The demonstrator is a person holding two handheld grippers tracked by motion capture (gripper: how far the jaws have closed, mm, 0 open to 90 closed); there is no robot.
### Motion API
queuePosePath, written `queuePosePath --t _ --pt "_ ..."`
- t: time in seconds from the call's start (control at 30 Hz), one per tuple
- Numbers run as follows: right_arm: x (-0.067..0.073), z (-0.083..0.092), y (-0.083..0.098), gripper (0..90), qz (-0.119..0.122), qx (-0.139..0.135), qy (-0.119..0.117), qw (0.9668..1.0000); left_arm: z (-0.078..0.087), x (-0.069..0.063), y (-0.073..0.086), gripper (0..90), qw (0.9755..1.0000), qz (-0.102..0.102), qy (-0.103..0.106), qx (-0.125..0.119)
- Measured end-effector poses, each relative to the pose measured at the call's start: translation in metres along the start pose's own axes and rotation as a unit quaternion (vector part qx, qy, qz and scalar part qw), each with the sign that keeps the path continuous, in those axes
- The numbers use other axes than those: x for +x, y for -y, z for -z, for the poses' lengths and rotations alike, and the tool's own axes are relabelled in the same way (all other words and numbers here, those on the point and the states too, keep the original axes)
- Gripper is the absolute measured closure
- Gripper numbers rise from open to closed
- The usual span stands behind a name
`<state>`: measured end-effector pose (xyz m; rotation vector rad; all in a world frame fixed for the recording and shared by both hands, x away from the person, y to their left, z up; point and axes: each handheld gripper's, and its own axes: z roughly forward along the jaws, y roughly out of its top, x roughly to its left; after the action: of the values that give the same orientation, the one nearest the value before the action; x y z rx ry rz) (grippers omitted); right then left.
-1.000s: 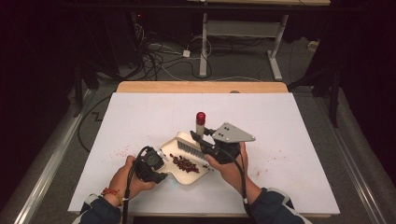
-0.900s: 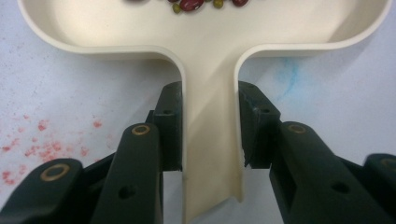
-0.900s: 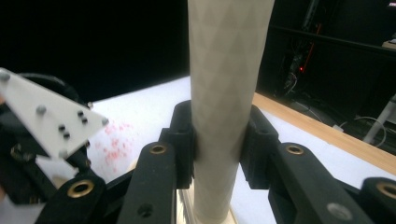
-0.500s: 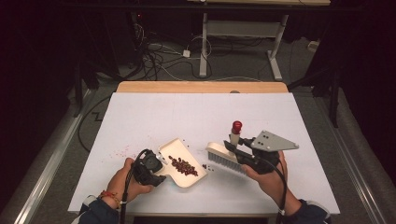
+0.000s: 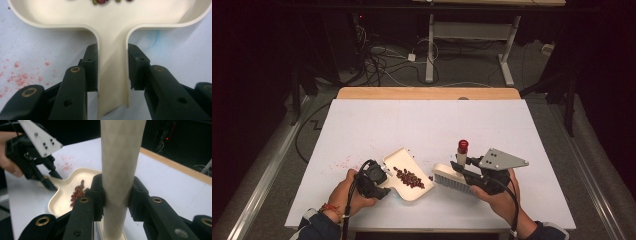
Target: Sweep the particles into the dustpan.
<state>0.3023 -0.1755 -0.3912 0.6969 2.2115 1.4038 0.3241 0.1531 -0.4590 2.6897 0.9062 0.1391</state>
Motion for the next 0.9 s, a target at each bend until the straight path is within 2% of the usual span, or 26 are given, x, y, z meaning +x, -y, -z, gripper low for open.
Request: queuePosePath --t 0.07,0.2,0.37,0.43,0.53,0.63,0.73,0.8,0.83,0.9 --pt "0.0 -0.007 -0.002 70.3 -0.006 -0.001 -0.003 1.0 0.0 0.0 0.0 63.9 1.0 -0.001 -0.001 0.0" --pt "0.003 -0.014 -0.005 70.4 -0.002 -0.003 -0.008 1.0 -0.001 0.0 0.0 63.9 1.0 0.0 0.0 0.001" --pt "0.003 -0.015 -0.008 70.3 -0.002 -0.017 -0.002 0.9998 -0.001 0.0 -0.001 63.9 1.0 0.0 0.0 0.0" --pt "0.003 -0.016 -0.009 70.3 -0.003 -0.015 -0.007 0.9999 -0.001 0.0 -0.001 63.9 1.0 -0.001 0.0 0.0" --pt "0.001 -0.014 -0.01 70.3 -0.004 -0.018 -0.008 0.9998 -0.001 0.0 -0.001 63.9 1.0 0.001 0.001 0.0" --pt "-0.002 -0.008 -0.012 70.3 -0.012 -0.034 -0.001 0.9994 -0.001 0.0 -0.001 63.8 1.0 0.002 0.001 0.001" --pt "-0.004 -0.005 -0.012 70.3 -0.013 -0.05 0.026 0.9984 -0.001 -0.001 -0.001 63.9 1.0 0.003 -0.001 0.001" --pt "-0.004 -0.008 -0.009 70.3 0.003 -0.052 0.072 0.9961 -0.001 -0.002 -0.001 63.8 1.0 0.003 -0.002 0.001" --pt "-0.003 -0.011 -0.007 70.2 0.015 -0.045 0.094 0.9944 -0.001 -0.002 -0.001 63.8 1.0 0.004 -0.002 0.001" --pt "-0.002 -0.019 -0.002 70.3 0.021 -0.034 0.109 0.9933 -0.001 -0.002 -0.001 63.8 1.0 0.005 -0.002 0.001"
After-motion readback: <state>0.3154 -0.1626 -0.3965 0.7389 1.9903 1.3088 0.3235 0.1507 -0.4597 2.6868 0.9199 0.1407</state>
